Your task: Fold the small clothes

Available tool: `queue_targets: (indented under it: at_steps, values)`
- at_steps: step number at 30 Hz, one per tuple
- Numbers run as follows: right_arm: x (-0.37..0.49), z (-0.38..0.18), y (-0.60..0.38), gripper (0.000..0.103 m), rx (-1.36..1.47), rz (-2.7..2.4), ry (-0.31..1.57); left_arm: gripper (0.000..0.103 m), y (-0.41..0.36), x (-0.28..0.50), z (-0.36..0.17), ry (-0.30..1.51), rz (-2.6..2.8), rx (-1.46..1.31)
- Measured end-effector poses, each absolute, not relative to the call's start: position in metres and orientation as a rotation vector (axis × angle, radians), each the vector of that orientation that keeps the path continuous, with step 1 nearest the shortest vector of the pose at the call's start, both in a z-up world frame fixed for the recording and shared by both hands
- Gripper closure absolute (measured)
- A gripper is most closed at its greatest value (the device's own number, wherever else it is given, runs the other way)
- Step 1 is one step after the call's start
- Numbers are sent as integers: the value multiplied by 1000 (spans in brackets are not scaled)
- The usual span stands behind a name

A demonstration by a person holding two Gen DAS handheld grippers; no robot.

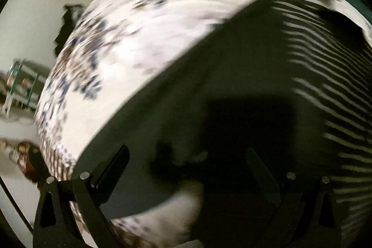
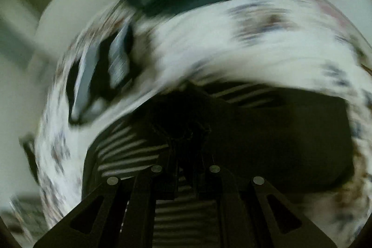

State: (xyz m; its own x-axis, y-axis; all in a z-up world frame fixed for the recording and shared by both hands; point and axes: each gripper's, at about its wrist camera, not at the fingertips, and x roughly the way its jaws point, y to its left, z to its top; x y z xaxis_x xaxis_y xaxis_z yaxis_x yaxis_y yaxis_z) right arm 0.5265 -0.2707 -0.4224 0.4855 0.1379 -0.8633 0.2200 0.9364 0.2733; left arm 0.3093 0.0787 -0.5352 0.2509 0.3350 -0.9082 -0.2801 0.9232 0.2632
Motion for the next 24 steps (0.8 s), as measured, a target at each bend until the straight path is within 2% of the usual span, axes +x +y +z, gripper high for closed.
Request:
queue_targets:
  at_steps: [7, 9, 10, 12, 13, 14, 15, 16, 20, 24]
  values:
    - [585, -506, -83, 94, 100, 90, 1193, 0, 144, 288, -544, 1256, 531, -24]
    - [590, -525, -62, 93, 28, 86, 1226, 0, 150, 283, -546, 1266, 536, -41]
    - [592, -534, -53, 90, -6, 83, 1267, 0, 153, 281, -547, 1275, 535, -45]
    - [584, -542, -51, 89, 28, 131, 1360, 0, 160, 277, -546, 1287, 532, -60]
    - [576, -540, -55, 76, 96, 205, 1397, 0, 166, 274, -543, 1287, 535, -75]
    - [562, -537, -60, 54, 174, 307, 1451, 0, 172, 269, -539, 1283, 543, -92]
    - [543, -535, -67, 45, 223, 374, 1502, 0, 179, 265, -535, 1281, 551, -105]
    - [523, -533, -74, 40, 248, 410, 1540, 0, 188, 258, -531, 1278, 569, -120]
    - [440, -531, -111, 40, 167, 388, 1652, 0, 226, 229, -515, 1271, 654, -163]
    - [439, -515, -144, 40, 266, 276, 1529, 0, 262, 197, -510, 1275, 741, -225]
